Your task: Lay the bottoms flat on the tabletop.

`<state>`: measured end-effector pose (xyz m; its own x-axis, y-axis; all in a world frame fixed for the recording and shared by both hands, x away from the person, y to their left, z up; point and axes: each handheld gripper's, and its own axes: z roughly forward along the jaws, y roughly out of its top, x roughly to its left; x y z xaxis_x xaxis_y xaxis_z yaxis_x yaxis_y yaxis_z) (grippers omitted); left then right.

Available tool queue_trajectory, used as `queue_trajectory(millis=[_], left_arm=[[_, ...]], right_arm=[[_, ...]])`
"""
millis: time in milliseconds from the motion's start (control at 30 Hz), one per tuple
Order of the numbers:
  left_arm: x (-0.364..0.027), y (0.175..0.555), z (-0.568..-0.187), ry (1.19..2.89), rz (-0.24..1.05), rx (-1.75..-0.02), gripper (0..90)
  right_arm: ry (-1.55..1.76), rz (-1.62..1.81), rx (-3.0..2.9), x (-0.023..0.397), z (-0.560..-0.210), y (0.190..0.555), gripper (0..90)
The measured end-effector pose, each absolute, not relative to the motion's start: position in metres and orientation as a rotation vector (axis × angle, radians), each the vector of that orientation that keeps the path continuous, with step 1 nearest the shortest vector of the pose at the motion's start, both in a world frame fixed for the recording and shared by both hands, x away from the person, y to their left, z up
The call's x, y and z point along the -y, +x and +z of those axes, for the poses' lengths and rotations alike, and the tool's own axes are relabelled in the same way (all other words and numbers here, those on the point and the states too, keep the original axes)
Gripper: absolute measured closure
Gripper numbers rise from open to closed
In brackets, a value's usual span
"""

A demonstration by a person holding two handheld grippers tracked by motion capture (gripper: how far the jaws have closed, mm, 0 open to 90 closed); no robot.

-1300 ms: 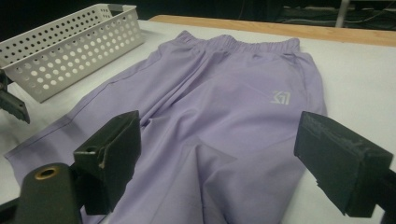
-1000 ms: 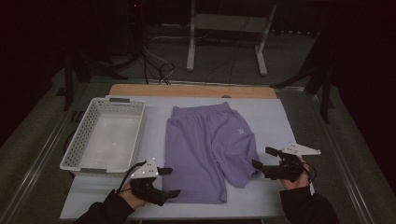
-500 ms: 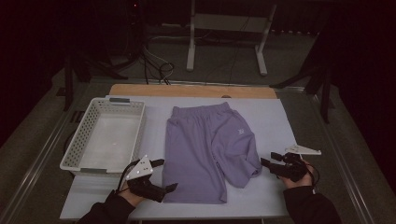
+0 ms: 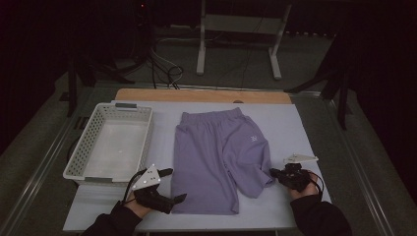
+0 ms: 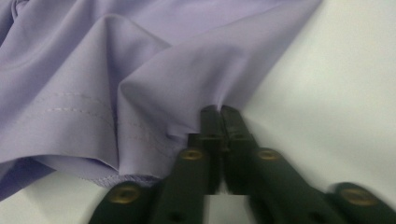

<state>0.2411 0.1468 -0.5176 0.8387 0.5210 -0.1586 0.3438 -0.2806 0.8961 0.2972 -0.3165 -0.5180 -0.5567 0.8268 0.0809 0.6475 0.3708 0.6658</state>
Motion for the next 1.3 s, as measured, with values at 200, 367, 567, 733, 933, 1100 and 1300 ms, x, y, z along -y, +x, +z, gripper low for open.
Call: queue_trajectory(millis=[200,367,567,733,933,1100,1300], left_arm=[[-0.147,0.24,-0.516,1.89,0.2,-0.642,2.4],[-0.147,0.24,-0.516,1.89,0.197,-0.638,2.4],[-0.147,0.241,-0.516,1.897,0.202,-0.642,2.4],[-0.147,0.241,-0.517,1.898,0.202,-0.642,2.4],[-0.147,0.242,-0.517,1.892,0.198,-0.649,2.5],[-0.148,0.242,-0.517,1.889,0.199,-0.649,2.4],[-0.147,0.241,-0.517,1.888,0.202,-0.65,2.4]], right_arm=[[1.29,1.09,-2.304,0.324,-0.49,0.287,90.0],[1.293,1.148,-2.257,0.33,-0.471,0.28,90.0],[1.405,1.02,-2.16,0.349,-0.477,0.288,89.6],[1.511,0.915,-2.129,0.361,-0.496,0.299,83.8],[1.574,0.927,-2.081,0.374,-0.498,0.297,71.2],[1.494,0.987,-2.108,0.366,-0.491,0.29,59.7],[1.424,1.095,-2.136,0.349,-0.479,0.276,46.3]])
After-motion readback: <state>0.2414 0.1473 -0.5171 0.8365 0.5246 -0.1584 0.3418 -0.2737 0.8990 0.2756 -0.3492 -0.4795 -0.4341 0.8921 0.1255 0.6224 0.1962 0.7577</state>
